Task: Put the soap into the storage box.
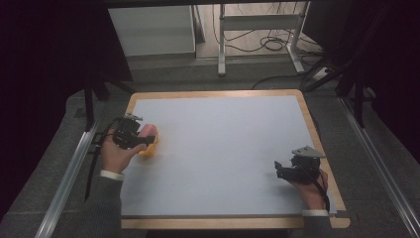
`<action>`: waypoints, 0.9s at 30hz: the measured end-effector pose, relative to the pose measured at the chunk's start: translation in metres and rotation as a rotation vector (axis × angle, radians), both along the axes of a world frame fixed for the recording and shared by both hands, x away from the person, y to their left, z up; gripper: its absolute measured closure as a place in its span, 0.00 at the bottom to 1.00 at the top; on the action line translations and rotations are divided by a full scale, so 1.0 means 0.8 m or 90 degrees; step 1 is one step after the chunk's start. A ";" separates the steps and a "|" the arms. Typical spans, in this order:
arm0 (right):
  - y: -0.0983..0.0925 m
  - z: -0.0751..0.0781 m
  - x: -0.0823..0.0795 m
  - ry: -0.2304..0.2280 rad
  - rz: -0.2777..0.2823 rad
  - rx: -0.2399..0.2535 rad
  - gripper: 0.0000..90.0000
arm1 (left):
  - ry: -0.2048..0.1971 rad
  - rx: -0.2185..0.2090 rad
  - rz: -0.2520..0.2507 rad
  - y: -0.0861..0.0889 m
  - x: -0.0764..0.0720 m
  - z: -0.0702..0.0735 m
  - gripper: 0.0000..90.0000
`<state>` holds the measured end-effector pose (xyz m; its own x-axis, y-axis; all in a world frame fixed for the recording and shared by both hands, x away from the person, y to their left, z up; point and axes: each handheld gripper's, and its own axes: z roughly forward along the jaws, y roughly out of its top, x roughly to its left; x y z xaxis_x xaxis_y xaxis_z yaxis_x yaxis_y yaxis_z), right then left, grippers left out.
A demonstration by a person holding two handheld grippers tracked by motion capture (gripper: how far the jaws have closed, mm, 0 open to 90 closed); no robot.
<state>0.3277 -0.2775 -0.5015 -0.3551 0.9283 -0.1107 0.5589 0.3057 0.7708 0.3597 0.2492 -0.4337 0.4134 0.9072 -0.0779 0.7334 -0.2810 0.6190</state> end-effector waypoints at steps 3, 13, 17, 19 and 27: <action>0.000 0.000 0.000 -0.001 -0.002 0.000 0.07 | 0.006 -0.005 0.007 0.005 0.006 -0.003 0.66; -0.002 0.001 0.000 -0.002 -0.006 0.002 0.07 | 0.017 -0.004 0.019 0.008 0.017 -0.016 0.66; -0.001 0.000 0.000 -0.002 -0.005 0.000 0.07 | 0.021 -0.002 0.029 0.013 0.022 -0.019 0.66; -0.002 0.001 0.000 -0.002 -0.006 0.001 0.07 | 0.021 -0.001 0.037 0.015 0.025 -0.022 0.66; -0.002 0.000 0.000 -0.001 -0.007 0.000 0.07 | 0.035 0.000 0.056 0.022 0.037 -0.031 0.66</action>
<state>0.3275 -0.2787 -0.5016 -0.3445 0.9321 -0.1119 0.5606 0.2999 0.7719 0.3890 0.2671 -0.4589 0.3278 0.9397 -0.0979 0.7879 -0.2148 0.5771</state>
